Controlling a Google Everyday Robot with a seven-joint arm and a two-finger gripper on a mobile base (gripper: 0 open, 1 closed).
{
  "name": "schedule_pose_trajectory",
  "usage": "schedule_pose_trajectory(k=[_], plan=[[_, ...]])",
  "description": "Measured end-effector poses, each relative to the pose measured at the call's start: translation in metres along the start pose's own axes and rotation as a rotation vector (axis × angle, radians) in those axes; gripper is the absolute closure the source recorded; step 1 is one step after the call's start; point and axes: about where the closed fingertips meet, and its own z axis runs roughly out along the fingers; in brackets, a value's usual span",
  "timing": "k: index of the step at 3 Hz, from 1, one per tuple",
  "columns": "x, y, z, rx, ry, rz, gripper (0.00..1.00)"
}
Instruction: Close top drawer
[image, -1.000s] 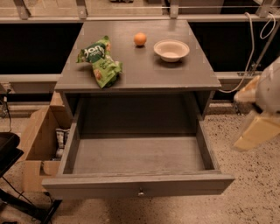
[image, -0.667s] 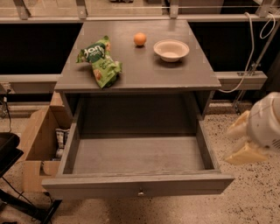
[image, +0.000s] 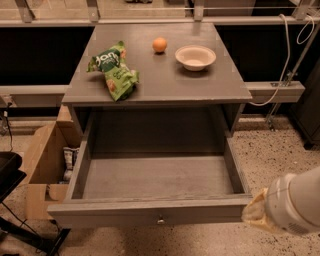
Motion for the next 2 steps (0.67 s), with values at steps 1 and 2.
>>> schedule_pose_trajectory(k=[1, 2], plan=[[0.018, 0.037, 0.047, -0.048, -0.063, 0.04, 1.0], [0.019, 0.055, 0.088, -0.062, -0.153, 0.048, 1.0]])
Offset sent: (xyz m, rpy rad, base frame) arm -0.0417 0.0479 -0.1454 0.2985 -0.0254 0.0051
